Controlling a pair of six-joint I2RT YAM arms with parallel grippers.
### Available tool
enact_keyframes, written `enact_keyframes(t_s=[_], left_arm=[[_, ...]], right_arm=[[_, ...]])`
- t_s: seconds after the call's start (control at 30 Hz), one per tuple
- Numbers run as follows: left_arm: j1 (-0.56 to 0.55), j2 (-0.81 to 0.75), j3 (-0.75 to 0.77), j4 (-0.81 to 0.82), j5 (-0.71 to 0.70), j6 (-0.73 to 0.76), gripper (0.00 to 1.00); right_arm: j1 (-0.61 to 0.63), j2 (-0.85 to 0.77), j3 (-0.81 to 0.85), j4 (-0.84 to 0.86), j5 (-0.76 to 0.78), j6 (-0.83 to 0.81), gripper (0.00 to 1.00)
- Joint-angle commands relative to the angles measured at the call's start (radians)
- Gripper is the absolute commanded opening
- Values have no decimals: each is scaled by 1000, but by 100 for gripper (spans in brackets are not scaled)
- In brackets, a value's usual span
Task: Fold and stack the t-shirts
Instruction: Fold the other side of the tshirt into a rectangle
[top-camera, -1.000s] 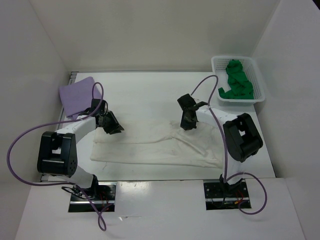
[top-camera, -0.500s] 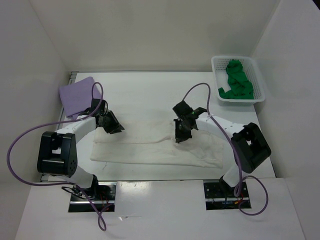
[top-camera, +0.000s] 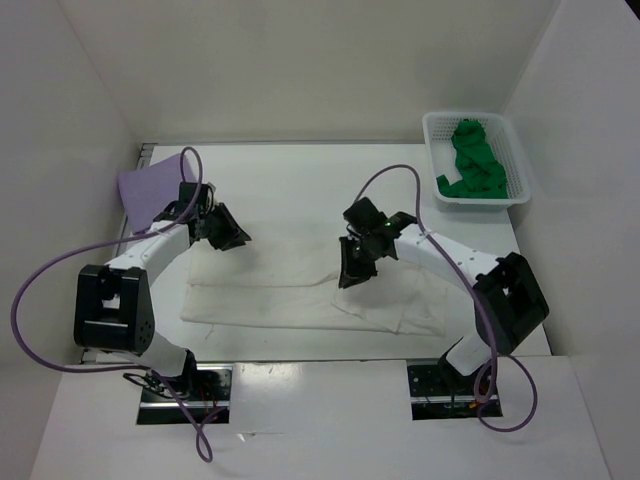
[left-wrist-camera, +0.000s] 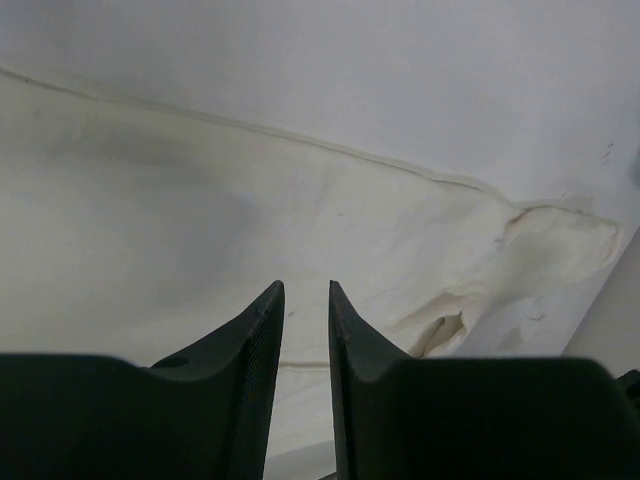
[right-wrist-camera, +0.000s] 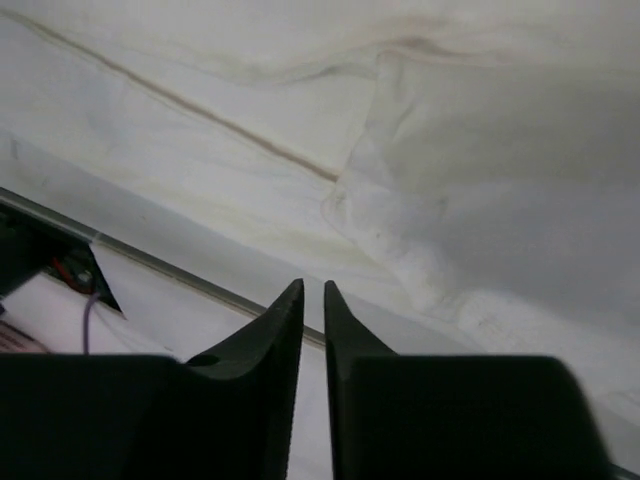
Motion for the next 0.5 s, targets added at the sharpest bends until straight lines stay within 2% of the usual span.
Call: enact_keyframes(t_s=[0.0, 0.03, 0.13, 0.27, 0.33, 0.47], left_arm=[[-30, -34, 16, 25, 39, -17, 31], [-45, -34, 16, 25, 39, -17, 31], [-82, 35, -4, 51, 28, -26, 31], [-39, 114, -28, 74, 56, -35, 31], [5, 147, -45, 92, 120, -44, 30], [114, 158, -74, 89, 120, -30, 30]], right_arm=[[-103, -62, -28, 45, 28, -8, 15], [-120, -62, -40, 64, 66, -8, 9], [-194, -53, -74, 119, 206, 43, 0], [-330, 6, -125, 225, 263, 77, 0], [-355, 75, -125, 249, 306, 86, 0], [-355, 163, -114, 259, 404, 136, 0]])
